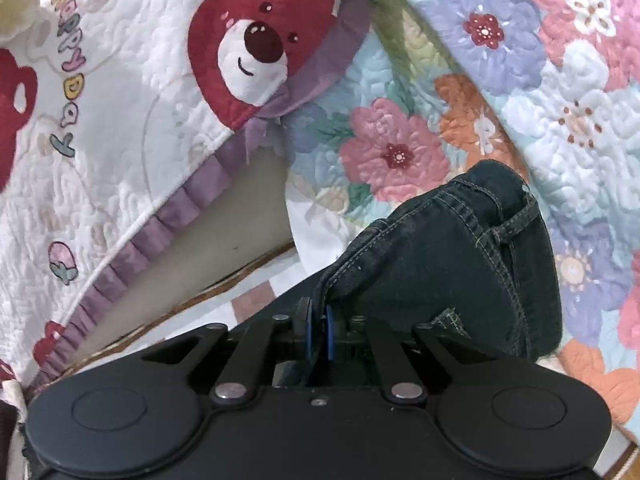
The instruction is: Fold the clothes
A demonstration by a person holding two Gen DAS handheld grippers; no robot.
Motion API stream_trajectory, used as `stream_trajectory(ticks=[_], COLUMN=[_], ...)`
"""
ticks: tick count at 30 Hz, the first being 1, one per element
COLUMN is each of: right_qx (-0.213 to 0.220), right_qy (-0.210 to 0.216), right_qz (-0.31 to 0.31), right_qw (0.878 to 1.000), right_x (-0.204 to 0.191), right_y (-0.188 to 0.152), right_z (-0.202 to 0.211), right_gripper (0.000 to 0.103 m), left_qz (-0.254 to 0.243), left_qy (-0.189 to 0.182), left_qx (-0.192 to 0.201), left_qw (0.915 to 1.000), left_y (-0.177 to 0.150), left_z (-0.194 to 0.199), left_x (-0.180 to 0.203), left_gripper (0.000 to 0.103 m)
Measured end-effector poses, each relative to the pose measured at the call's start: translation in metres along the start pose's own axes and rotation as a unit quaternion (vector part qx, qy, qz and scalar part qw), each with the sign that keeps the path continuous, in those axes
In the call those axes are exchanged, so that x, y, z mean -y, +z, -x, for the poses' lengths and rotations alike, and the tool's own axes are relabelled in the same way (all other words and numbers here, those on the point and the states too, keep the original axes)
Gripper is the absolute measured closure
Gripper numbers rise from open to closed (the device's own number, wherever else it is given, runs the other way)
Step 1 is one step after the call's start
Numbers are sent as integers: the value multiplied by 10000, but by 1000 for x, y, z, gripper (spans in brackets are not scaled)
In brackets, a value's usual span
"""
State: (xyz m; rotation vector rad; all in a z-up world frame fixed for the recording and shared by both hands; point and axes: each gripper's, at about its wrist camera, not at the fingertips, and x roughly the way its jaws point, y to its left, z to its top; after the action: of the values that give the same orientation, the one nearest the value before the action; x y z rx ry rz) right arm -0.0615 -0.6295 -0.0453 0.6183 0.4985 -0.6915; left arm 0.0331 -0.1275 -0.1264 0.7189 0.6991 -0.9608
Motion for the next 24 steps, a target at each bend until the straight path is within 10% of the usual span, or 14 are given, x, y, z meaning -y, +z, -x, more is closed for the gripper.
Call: stream_trajectory(ticks=[8,16,24], right_qx=[116,150,-223], right_qy=[139,-81,-467], right_qz=[140,598,1262], right_qw=[9997,9981,9907], right_x=[-1,-33,-51], right_y=[6,34,38], right_z=[3,-22,-38], right_gripper=[94,94,94], left_qz=[-245,216,321], left_qy=[1260,1367,1001], left_qx=[517,465,-253], left_qw=[9904,9893,9941], left_y=[40,63,-3], left_z=[37,-16,-48], left_x=[-58,-90,-64], left_gripper=[96,98,95])
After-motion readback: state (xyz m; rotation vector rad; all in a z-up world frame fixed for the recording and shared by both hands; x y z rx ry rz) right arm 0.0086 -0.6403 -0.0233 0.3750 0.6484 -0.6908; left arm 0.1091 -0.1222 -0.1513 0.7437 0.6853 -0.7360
